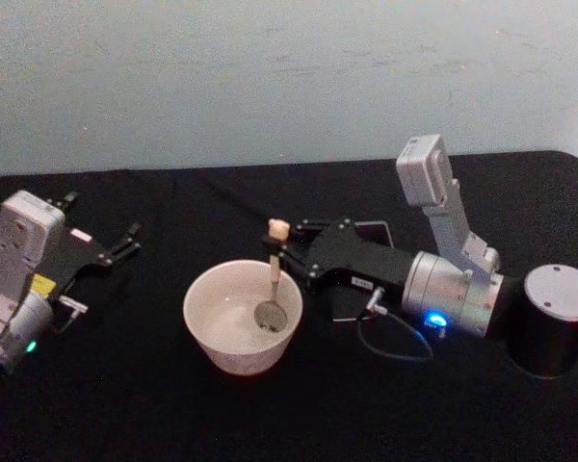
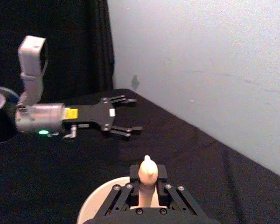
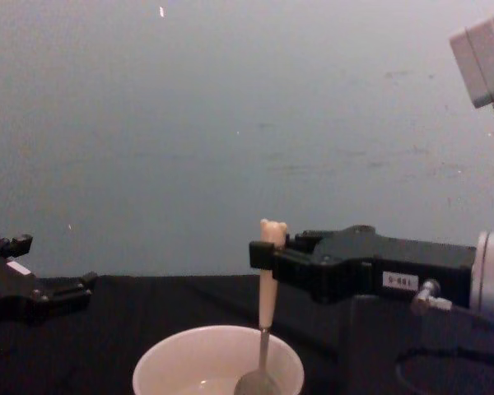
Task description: Pick up the stirring spoon with one hand, stir inside the cup, then place it back in its original position.
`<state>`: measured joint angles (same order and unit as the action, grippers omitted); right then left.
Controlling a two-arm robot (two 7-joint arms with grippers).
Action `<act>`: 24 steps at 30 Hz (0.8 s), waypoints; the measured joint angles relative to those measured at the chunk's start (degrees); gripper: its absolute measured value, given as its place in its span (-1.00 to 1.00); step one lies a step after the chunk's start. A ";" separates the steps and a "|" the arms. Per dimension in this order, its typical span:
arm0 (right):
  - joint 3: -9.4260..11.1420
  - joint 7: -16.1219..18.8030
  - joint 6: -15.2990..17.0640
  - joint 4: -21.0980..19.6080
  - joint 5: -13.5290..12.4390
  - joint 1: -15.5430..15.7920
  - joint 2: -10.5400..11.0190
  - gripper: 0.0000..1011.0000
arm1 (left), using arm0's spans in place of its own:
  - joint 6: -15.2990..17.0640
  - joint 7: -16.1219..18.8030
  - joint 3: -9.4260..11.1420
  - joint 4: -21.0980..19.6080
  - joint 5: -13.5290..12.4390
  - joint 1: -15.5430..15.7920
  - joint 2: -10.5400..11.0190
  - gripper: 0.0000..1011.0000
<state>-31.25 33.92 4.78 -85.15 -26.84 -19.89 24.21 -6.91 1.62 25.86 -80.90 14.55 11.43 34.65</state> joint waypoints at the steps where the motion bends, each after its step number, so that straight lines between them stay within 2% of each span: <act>1: 0.00 0.00 0.00 0.00 0.00 0.00 0.00 -0.58 | 0.00 0.00 0.00 0.00 0.00 0.00 0.00 0.98; 6: -1.48 0.34 0.43 -1.02 -0.32 0.49 0.38 -0.58 | 0.00 0.00 0.00 0.00 0.00 0.00 0.00 0.98; 11: -2.64 0.26 0.54 -1.09 -0.31 0.28 -0.12 -0.58 | 0.00 0.00 0.00 0.00 0.00 0.00 0.00 0.98; 20: -4.73 -0.74 0.37 1.04 0.90 -1.65 -2.72 -0.58 | 0.00 0.00 0.00 0.00 -0.01 0.00 0.00 0.98; 24: -5.42 -1.93 0.26 3.74 2.04 -3.29 -4.79 -0.58 | 0.00 0.00 0.00 0.00 0.00 0.00 0.00 0.98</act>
<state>-36.68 31.99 5.04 -81.41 -24.80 -23.18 19.43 -6.91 1.62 25.86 -80.90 14.55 11.43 34.64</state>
